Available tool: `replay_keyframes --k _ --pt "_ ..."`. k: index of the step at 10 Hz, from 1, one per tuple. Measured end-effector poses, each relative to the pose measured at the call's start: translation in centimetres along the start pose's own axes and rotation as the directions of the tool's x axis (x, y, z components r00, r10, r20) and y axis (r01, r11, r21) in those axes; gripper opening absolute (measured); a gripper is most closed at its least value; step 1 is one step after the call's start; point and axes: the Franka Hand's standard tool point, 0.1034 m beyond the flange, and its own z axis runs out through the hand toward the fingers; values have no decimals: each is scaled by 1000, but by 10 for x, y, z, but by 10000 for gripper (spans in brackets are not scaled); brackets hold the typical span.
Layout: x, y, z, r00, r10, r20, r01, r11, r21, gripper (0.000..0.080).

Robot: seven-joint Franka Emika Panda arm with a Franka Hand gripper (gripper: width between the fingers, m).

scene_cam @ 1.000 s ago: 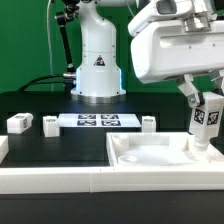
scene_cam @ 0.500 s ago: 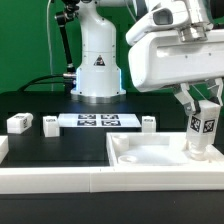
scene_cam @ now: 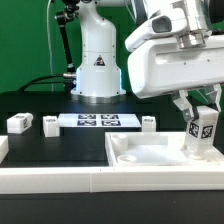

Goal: Assemble square table

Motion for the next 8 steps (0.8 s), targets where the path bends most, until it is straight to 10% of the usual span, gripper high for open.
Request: replay_keyframes --k 8 --pt "-13 3 4 998 1 -59 -4 999 -47 291"
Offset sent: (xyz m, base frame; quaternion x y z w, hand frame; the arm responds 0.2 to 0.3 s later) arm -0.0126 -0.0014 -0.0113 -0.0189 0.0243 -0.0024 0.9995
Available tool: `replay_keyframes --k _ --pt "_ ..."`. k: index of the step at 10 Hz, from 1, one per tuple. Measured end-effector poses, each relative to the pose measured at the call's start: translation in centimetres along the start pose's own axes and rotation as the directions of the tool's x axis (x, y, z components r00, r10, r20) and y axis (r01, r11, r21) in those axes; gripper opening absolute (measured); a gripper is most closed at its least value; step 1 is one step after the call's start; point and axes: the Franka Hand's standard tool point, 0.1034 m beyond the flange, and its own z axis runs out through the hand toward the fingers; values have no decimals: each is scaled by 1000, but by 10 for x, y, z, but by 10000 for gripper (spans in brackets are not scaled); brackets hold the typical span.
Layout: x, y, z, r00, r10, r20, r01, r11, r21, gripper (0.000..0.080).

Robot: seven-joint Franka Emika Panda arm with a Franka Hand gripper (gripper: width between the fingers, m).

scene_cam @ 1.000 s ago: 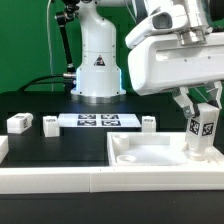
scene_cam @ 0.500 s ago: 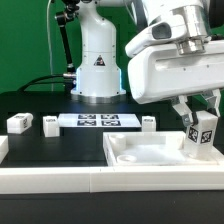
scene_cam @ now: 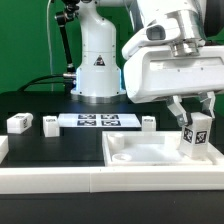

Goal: Assemble square table

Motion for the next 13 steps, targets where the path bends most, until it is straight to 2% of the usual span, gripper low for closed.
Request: replay_keyframes --k 2,4,5,9,11,13 --pt "0 0 0 1000 0 0 0 1000 0 291" --pt "0 0 0 1000 0 1 0 1000 0 611" --pt "0 0 0 1000 0 1 0 1000 0 638" --pt "0 1 0 1000 1 1 -1 1000 -1 649" --pt "4 5 -7 1000 1 6 -1 1000 -1 649" --pt "4 3 -9 999 8 35 -9 1000 17 649"
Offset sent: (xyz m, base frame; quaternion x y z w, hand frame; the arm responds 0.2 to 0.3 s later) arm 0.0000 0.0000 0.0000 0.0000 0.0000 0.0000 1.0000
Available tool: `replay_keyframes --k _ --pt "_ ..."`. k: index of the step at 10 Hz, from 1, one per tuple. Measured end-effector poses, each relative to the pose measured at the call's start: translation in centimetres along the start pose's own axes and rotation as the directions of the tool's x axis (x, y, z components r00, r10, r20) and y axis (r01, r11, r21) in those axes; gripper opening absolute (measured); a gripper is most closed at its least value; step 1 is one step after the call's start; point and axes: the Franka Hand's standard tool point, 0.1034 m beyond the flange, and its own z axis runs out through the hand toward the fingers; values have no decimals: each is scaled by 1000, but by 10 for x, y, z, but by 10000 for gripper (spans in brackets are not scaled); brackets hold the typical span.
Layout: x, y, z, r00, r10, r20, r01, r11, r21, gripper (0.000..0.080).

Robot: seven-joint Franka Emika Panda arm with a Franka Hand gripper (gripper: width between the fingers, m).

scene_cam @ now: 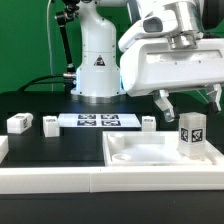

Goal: Assemble square table

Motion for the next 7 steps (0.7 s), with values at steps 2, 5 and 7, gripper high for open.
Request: replay_keyframes --k 2,5,7 --pt "-3 -5 2 999 15 34 -16 1000 21 649" --pt "-5 -11 3 972 47 230 -71 992 100 649" --pt "1 -4 0 947 23 321 -68 989 131 649"
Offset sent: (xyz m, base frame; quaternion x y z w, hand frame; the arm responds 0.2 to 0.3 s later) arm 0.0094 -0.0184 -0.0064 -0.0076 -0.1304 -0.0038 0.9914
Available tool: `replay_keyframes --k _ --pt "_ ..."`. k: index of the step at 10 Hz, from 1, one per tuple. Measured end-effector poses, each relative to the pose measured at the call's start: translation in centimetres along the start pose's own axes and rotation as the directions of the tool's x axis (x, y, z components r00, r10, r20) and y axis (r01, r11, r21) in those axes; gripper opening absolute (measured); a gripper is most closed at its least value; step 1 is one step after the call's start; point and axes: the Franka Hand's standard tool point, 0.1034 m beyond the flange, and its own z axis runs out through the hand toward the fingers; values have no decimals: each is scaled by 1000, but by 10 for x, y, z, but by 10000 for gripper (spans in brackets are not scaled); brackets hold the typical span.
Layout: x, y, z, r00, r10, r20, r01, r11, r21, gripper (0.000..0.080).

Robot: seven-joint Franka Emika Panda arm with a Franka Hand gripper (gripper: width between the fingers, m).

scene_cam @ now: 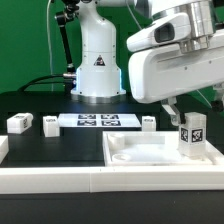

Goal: Assemble square table

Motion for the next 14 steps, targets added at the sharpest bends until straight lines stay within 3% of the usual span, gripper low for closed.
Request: replay_keyframes --k 2,5,7,9,12,13,14 --pt "-2 -6 -1 996 0 92 -3 999 35 649" --pt "0 -2 0 998 5 70 -6 1000 25 649" --pt "1 10 2 999 18 28 -18 1000 -4 649" --pt "5 9 5 1000 7 -19 -8 1000 -30 649" --pt "2 9 8 1000 2 -22 -2 999 -32 649" --pt "2 9 9 1000 1 -21 -2 999 -32 536" --pt "2 9 9 1000 1 -21 -2 1000 -32 536"
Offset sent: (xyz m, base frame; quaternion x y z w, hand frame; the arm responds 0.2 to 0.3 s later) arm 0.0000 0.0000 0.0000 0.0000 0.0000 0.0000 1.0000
